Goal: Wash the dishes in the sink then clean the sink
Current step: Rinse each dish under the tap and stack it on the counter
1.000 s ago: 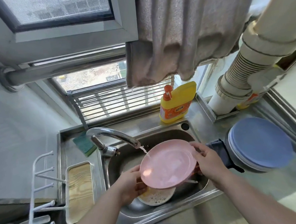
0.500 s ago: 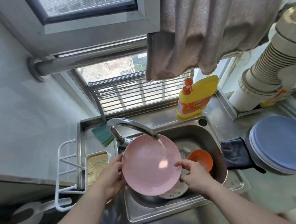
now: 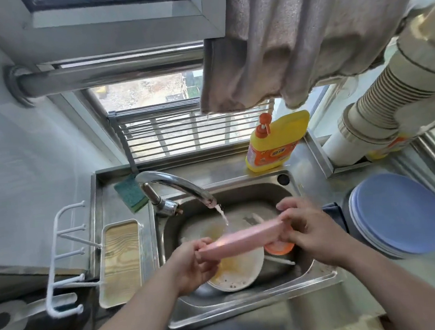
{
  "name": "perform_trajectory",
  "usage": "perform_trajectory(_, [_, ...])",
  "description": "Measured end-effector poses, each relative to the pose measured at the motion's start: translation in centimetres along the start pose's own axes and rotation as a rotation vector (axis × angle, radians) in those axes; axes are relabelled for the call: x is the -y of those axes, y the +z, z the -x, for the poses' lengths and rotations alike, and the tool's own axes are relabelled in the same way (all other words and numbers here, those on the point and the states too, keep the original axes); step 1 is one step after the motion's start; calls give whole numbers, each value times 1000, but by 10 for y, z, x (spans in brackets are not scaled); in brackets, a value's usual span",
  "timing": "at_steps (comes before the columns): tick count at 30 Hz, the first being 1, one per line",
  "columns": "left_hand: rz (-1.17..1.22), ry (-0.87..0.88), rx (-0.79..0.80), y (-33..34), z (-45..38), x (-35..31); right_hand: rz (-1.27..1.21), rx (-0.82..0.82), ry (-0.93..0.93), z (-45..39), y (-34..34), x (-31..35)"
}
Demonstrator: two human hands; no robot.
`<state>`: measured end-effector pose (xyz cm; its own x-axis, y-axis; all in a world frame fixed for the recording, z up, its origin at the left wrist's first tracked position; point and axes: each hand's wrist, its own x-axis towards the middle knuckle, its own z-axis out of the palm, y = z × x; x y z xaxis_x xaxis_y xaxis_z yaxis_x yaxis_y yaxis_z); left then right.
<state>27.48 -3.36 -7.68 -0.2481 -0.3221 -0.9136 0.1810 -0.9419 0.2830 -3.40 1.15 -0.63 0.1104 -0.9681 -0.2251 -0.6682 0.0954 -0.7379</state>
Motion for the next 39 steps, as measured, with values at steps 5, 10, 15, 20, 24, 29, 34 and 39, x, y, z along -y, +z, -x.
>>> perform_trajectory(5, [-55, -46, -44, -10, -4, 12, -469, 9, 319, -19, 27, -1])
perform_trajectory(10, [-32, -16, -112, -31, -9, 16, -963, 17, 773, -40, 67, 8])
perform_trajectory(15, [164, 3, -161, -51, -11, 11, -1051, 160, 730, -59, 86, 39])
perform_trajectory(20, [226, -11, -196, -54, -14, 3, -1072, 174, 707, -74, 78, 54])
perform_trajectory(24, [295, 3, -147, -28, -13, -2, -1251, 24, 829, -70, 58, 34])
perform_trajectory(29, [594, -4, 23, 8, -28, -25, -1645, -229, 985, -46, 36, 14])
perform_trajectory(34, [668, 55, 57, 33, -38, -43, -1763, -391, 980, -23, 38, -2])
perform_trajectory(39, [684, 81, 118, 26, -29, -34, -1839, -470, 971, -12, 45, -6])
